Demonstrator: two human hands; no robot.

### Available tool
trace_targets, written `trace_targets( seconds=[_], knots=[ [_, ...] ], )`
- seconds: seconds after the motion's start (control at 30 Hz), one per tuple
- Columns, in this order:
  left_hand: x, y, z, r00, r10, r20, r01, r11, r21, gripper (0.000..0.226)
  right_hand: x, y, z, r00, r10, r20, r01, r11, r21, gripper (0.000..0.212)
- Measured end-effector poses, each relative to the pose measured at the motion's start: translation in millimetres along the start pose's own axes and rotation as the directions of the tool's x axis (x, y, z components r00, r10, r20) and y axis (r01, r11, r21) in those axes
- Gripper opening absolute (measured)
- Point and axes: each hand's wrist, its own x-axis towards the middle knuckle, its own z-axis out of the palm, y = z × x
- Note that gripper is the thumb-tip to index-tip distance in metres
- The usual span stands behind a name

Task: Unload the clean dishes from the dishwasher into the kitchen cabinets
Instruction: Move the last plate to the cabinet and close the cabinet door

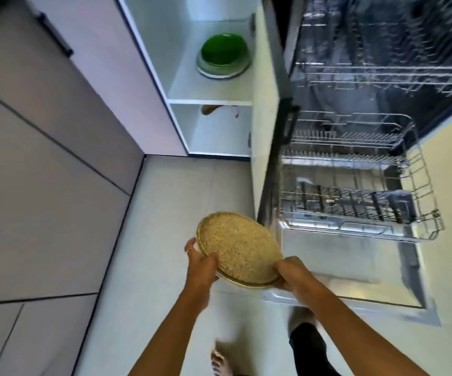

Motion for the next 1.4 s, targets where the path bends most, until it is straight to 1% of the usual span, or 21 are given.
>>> trace_targets(
  seconds=[0.07, 0.13, 0.2, 0.3, 0.37, 0.43, 0.47, 0.57, 0.63, 0.8, 0.93, 1.0, 1.13, 1.27, 1.4],
  knots=[
    [1, 8, -33, 1.0, 0.017, -0.025, -0.019, 0.998, -0.068, 0.071, -12, -8, 30, 0.997, 0.01, 0.077, -0.018, 0.995, 0.103, 0.017],
    [1, 14, -65, 0.998, 0.042, -0.046, -0.048, 0.99, -0.13, 0.076, -25, -17, 61, 0.989, 0.007, 0.149, -0.03, 0.988, 0.153, 0.012],
    [4, 21, -88, 0.997, 0.058, -0.057, -0.068, 0.981, -0.181, 0.078, -34, -25, 85, 0.982, 0.006, 0.19, -0.04, 0.984, 0.173, 0.011],
    [12, 34, -107, 0.995, 0.093, -0.03, -0.097, 0.958, -0.271, 0.076, -43, -39, 109, 0.97, -0.005, 0.245, -0.047, 0.977, 0.207, 0.009],
    [19, 44, -108, 0.994, 0.112, -0.011, -0.11, 0.946, -0.305, 0.072, -45, -48, 115, 0.964, -0.036, 0.264, -0.04, 0.96, 0.278, 0.016],
    [33, 58, -106, 0.993, 0.116, 0.017, -0.104, 0.94, -0.326, 0.069, -39, -61, 122, 0.964, -0.085, 0.252, -0.017, 0.926, 0.376, 0.025],
    [41, 66, -103, 0.992, 0.123, 0.032, -0.106, 0.939, -0.328, 0.068, -34, -68, 124, 0.965, -0.11, 0.237, -0.002, 0.904, 0.427, 0.026],
    [71, 93, -92, 0.986, 0.144, 0.079, -0.113, 0.945, -0.307, 0.066, -16, -93, 127, 0.962, -0.182, 0.204, 0.047, 0.846, 0.531, 0.024],
    [93, 111, -84, 0.985, 0.133, 0.108, -0.099, 0.955, -0.278, 0.065, -3, -111, 129, 0.962, -0.219, 0.165, 0.086, 0.812, 0.577, 0.025],
    [159, 162, -64, 0.984, 0.085, 0.155, -0.056, 0.982, -0.18, 0.069, 34, -172, 143, 0.968, -0.245, 0.047, 0.154, 0.733, 0.662, 0.026],
    [201, 207, -49, 0.986, 0.053, 0.157, -0.038, 0.994, -0.099, 0.063, 62, -227, 152, 0.967, -0.253, 0.001, 0.184, 0.706, 0.684, 0.027],
    [214, 226, -44, 0.986, 0.043, 0.161, -0.036, 0.998, -0.043, 0.059, 74, -254, 157, 0.968, -0.25, -0.028, 0.198, 0.689, 0.697, 0.033],
    [240, 254, -37, 0.983, 0.028, 0.179, -0.038, 0.998, 0.056, 0.058, 96, -302, 162, 0.97, -0.234, -0.067, 0.208, 0.653, 0.728, 0.045],
    [273, 272, -33, 0.988, -0.012, 0.155, -0.011, 0.989, 0.146, 0.045, 114, -343, 163, 0.966, -0.238, -0.1, 0.231, 0.621, 0.749, 0.042],
    [312, 285, -23, 0.994, -0.017, 0.109, -0.002, 0.984, 0.176, 0.037, 133, -379, 162, 0.964, -0.221, -0.15, 0.259, 0.635, 0.728, 0.041]
  ],
)
